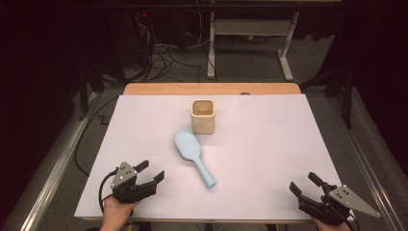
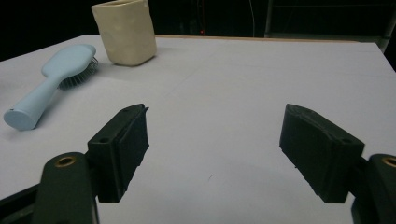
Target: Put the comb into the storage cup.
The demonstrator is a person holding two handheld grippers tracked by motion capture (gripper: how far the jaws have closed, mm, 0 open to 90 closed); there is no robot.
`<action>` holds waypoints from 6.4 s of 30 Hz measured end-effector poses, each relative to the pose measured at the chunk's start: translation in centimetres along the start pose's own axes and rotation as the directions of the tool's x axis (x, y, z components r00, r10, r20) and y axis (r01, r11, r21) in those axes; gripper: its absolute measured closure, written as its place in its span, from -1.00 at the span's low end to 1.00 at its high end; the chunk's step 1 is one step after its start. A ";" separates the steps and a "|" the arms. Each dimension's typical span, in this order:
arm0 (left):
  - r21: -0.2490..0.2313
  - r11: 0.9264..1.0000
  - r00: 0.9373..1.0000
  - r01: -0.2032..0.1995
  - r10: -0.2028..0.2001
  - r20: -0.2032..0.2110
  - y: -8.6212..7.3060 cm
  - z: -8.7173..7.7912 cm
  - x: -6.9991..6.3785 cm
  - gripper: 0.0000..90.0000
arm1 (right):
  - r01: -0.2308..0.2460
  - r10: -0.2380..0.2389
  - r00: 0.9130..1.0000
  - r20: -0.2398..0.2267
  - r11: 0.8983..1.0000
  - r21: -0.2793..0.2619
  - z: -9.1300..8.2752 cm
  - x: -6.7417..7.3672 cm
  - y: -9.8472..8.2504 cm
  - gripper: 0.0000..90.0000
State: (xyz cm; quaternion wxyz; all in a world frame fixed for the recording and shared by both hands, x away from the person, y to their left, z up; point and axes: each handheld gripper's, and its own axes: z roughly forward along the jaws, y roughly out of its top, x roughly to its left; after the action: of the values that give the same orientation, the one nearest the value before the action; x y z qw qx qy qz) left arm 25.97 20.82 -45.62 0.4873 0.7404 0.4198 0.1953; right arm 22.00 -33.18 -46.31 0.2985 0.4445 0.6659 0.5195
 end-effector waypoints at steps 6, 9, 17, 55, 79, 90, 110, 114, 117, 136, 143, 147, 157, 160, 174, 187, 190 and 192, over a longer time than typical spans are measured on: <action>0.002 1.000 1.000 -0.016 0.016 0.017 0.5 0.8 -0.7 -0.34 | -0.007 0.007 1.000 -0.018 1.000 0.001 0.1 0.0 0.0 -0.48; -0.008 1.000 0.999 -0.024 0.024 0.027 0.8 1.1 -1.1 -0.34 | -0.007 0.007 1.000 -0.019 1.000 0.002 0.1 0.0 0.0 -0.48; -0.009 1.000 0.998 -0.025 0.026 0.049 1.5 2.0 -1.6 -0.34 | -0.009 0.009 1.000 -0.020 1.000 -0.003 0.1 0.0 0.0 -0.48; 0.037 0.999 0.991 -0.036 0.031 0.130 4.0 5.9 -4.6 -0.32 | -0.004 0.004 1.000 -0.022 1.000 -0.001 0.2 0.1 0.0 -0.49; 0.078 0.995 0.988 -0.064 0.052 0.148 5.6 8.9 -7.2 -0.25 | -0.014 0.014 0.999 -0.032 1.000 -0.003 0.1 0.0 0.0 -0.51; 0.184 0.980 0.982 -0.073 0.038 0.186 7.4 10.3 -8.2 -0.15 | -0.015 0.015 0.999 -0.032 1.000 -0.001 0.2 0.0 0.0 -0.50; 0.388 0.905 0.978 -0.173 0.110 0.178 9.5 12.1 -9.6 0.25 | -0.023 0.023 0.999 -0.039 0.999 0.023 0.2 0.0 0.1 -0.48; 0.444 0.881 0.980 -0.164 0.092 0.179 10.0 12.5 -9.4 0.33 | -0.026 0.027 0.999 -0.041 0.999 0.026 0.3 0.0 0.1 -0.48; 0.473 0.864 0.981 -0.171 0.105 0.163 10.3 12.7 -9.5 0.39 | -0.025 0.027 0.999 -0.040 0.999 0.027 0.3 0.0 0.1 -0.48; 0.589 0.788 0.982 -0.180 0.113 0.149 10.1 14.2 -9.4 0.96 | -0.015 0.016 0.999 -0.039 0.999 0.030 0.3 0.0 0.1 -0.48; 0.606 0.774 0.981 -0.184 0.109 0.158 9.9 14.5 -9.6 0.98 | -0.013 0.015 0.999 -0.038 0.999 0.032 0.3 0.0 0.1 -0.48; 0.610 0.772 0.982 -0.181 0.109 0.154 9.9 14.3 -9.6 0.98 | -0.009 0.011 0.999 -0.040 0.999 0.031 0.3 0.0 0.1 -0.48; 0.615 0.770 0.984 -0.172 0.100 0.151 9.7 14.3 -9.5 0.98 | -0.009 0.010 0.999 -0.040 0.999 0.031 0.3 0.0 0.1 -0.48; 0.615 0.770 0.984 -0.169 0.098 0.148 9.7 14.2 -9.4 0.99 | -0.008 0.009 0.999 -0.040 0.999 0.034 0.3 0.0 0.1 -0.48; 0.620 0.768 0.985 -0.161 0.089 0.146 9.6 13.9 -9.1 0.99 | -0.007 0.008 0.999 -0.039 0.999 0.031 0.3 0.1 0.1 -0.48; 0.619 0.771 0.987 -0.149 0.079 0.138 9.3 13.1 -8.7 0.99 | -0.007 0.009 0.999 -0.038 0.999 0.033 0.4 0.0 0.1 -0.48; 0.616 0.775 0.988 -0.140 0.073 0.133 9.2 12.7 -8.4 0.99 | -0.009 0.010 0.999 -0.036 0.999 0.033 0.3 0.0 0.1 -0.48; 0.613 0.778 0.989 -0.134 0.068 0.130 9.2 12.4 -8.3 0.99 | -0.008 0.010 0.999 -0.037 0.999 0.032 0.3 0.0 0.1 -0.48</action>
State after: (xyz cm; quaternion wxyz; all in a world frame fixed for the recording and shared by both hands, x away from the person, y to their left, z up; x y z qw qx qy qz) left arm 33.89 5.60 -42.08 0.2263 0.8896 0.3951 0.0350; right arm 22.31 -33.00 -46.32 0.2765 0.4425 0.6776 0.5182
